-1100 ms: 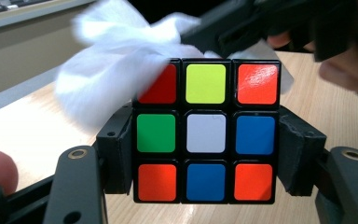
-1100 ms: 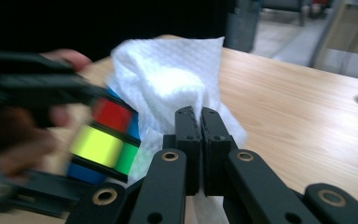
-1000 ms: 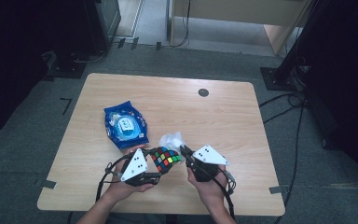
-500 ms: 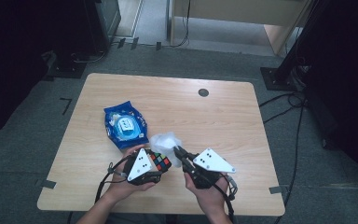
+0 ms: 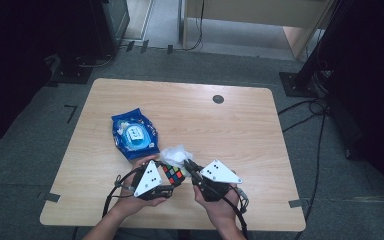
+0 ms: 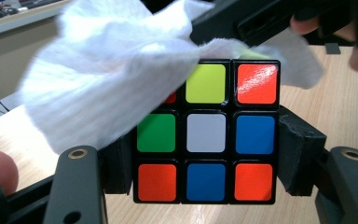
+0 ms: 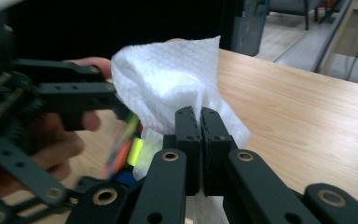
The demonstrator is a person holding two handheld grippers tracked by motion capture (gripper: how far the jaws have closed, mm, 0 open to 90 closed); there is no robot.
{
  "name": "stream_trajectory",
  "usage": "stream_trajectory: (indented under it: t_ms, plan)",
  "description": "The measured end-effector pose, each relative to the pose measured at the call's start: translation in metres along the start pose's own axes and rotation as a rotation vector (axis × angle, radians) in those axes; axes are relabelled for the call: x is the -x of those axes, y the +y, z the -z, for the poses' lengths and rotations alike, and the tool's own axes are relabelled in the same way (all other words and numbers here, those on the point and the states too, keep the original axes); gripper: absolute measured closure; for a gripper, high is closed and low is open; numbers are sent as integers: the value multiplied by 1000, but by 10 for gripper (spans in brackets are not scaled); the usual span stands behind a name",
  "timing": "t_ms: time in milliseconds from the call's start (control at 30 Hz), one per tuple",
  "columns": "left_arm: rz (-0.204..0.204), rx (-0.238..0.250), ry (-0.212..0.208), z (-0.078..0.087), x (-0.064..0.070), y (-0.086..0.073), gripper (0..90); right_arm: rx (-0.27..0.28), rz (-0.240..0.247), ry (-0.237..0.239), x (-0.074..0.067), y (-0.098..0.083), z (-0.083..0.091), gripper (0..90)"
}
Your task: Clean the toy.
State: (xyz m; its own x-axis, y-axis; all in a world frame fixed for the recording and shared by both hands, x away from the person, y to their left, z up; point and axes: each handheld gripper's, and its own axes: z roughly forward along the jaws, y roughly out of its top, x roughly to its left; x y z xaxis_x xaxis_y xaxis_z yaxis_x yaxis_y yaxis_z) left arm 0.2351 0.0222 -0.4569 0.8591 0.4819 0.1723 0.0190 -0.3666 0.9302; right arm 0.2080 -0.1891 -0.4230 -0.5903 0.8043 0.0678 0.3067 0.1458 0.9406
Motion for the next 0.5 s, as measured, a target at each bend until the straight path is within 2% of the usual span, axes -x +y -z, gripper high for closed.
stream_trajectory:
  t_ms: [167, 267, 300, 333, 400, 433, 500]
  plan:
    - [4, 9, -1, 2, -1, 2, 343, -17, -9, -51, 14, -7, -3, 888]
    - [21, 31, -4, 5, -3, 3, 342, -66, -17, -73, 26, -15, -8, 888]
    - [23, 34, 0, 6, -4, 3, 342, -94, 0, -97, 32, -19, -11, 888]
    - [26, 35, 3, 7, -5, 3, 342, -124, 10, -140, 43, -24, -15, 888]
    - [28, 32, 10, 7, -8, 2, 343, -145, -38, -183, 62, -31, -14, 888]
    - [34, 31, 12, 8, -9, 1, 343, -151, -87, -213, 76, -35, -11, 888]
    - [42, 32, 12, 8, -11, 1, 343, -150, -145, -244, 92, -40, -6, 889]
